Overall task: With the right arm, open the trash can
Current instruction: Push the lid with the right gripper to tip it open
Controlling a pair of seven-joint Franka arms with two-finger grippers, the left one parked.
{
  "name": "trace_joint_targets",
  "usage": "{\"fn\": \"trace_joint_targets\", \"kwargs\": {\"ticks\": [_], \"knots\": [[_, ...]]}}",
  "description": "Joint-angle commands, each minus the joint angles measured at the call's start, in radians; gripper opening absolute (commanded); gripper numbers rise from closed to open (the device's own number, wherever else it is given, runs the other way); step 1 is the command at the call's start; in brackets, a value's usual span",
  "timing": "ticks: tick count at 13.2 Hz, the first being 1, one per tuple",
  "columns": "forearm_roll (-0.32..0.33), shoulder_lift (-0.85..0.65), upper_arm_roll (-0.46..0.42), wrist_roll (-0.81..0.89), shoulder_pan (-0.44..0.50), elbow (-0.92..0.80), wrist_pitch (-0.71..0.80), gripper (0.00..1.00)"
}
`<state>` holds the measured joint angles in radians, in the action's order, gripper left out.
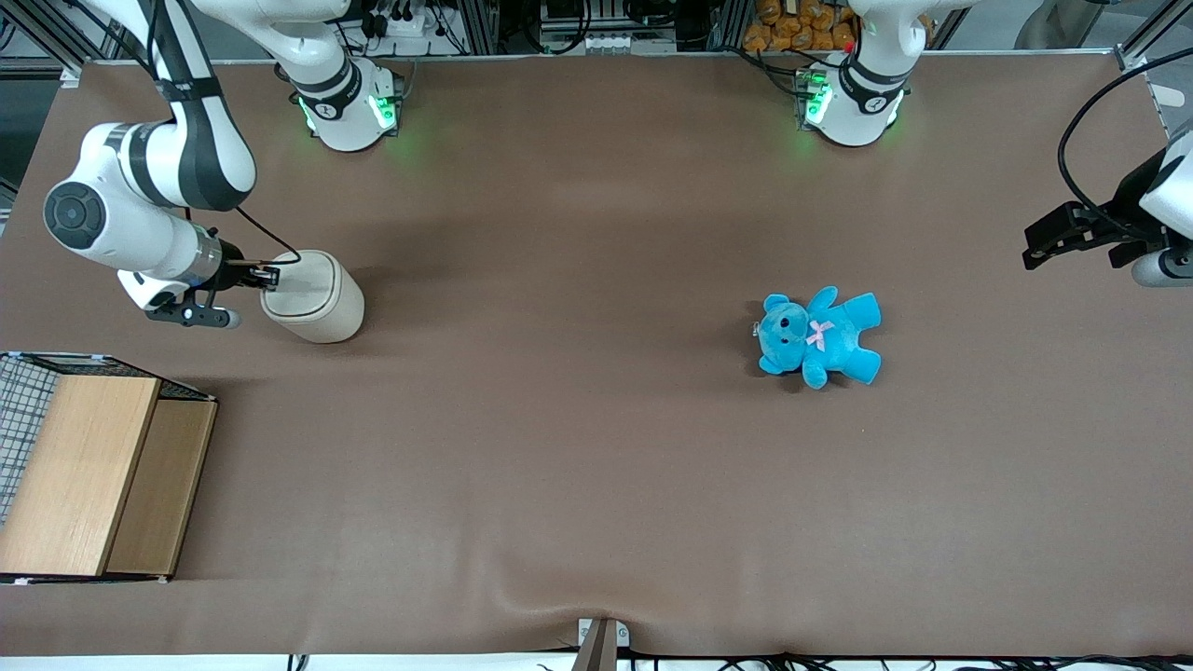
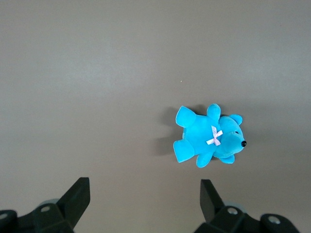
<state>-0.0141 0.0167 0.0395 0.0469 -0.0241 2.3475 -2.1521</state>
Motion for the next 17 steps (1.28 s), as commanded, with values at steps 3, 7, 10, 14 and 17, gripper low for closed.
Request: {"fn": "trace_joint_targets", "kwargs": {"ticks": [3,7,10,14,17], "knots": [[0.005,0.019,-0.004,-0.016,-0.011,0.019,-0.050,0.00],[0.003,0.019,-0.004,-0.015,-0.011,0.042,-0.083,0.00],[0.005,0.005,-0.006,-0.009,-0.005,0.013,-0.016,0.00],[-0.001,0.005,-0.009,0.004,-0.004,-0.137,0.217,0.00],[-0.064,0.008,-0.012,0.011,0.004,-0.238,0.359,0.00]]}}
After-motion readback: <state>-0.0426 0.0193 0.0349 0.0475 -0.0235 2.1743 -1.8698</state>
